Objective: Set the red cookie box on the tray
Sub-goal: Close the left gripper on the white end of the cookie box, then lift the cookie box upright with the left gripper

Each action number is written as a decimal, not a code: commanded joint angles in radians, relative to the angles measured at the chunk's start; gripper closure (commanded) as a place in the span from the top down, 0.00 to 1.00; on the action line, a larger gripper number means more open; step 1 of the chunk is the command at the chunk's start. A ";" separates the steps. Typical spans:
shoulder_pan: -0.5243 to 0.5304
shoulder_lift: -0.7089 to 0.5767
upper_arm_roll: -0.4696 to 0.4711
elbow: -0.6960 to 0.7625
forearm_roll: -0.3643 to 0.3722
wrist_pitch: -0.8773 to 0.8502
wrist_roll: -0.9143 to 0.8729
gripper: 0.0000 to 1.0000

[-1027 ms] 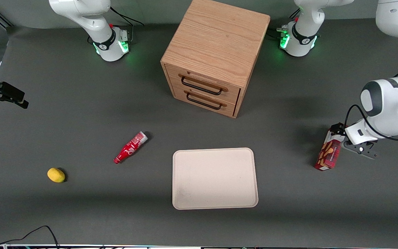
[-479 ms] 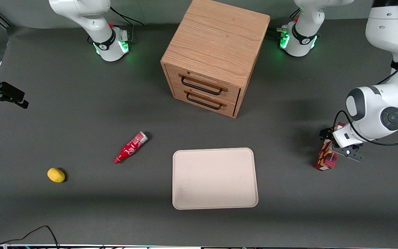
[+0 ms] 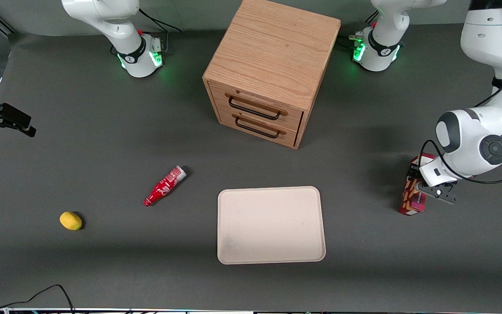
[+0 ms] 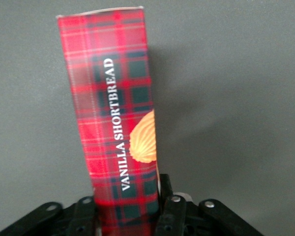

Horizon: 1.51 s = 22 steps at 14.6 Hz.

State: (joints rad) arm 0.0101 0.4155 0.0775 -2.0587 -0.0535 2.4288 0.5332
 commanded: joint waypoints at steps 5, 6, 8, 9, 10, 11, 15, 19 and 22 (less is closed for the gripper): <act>-0.001 -0.017 0.002 0.020 -0.014 -0.023 0.027 0.00; -0.001 -0.029 0.002 0.046 -0.014 -0.074 0.027 0.00; -0.001 -0.050 0.004 0.119 -0.014 -0.202 0.025 0.00; -0.001 -0.061 0.005 0.164 -0.013 -0.270 0.024 0.00; -0.001 -0.075 0.007 0.211 -0.012 -0.343 0.018 0.00; -0.002 -0.098 0.005 0.248 -0.009 -0.409 0.005 0.00; -0.005 -0.162 -0.001 0.426 -0.002 -0.667 -0.076 0.00; -0.005 -0.155 -0.085 0.694 0.000 -0.968 -0.279 0.00; -0.005 -0.150 -0.185 0.778 -0.003 -1.045 -0.494 0.00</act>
State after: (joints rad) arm 0.0065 0.2346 -0.0492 -1.3674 -0.0555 1.4455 0.1799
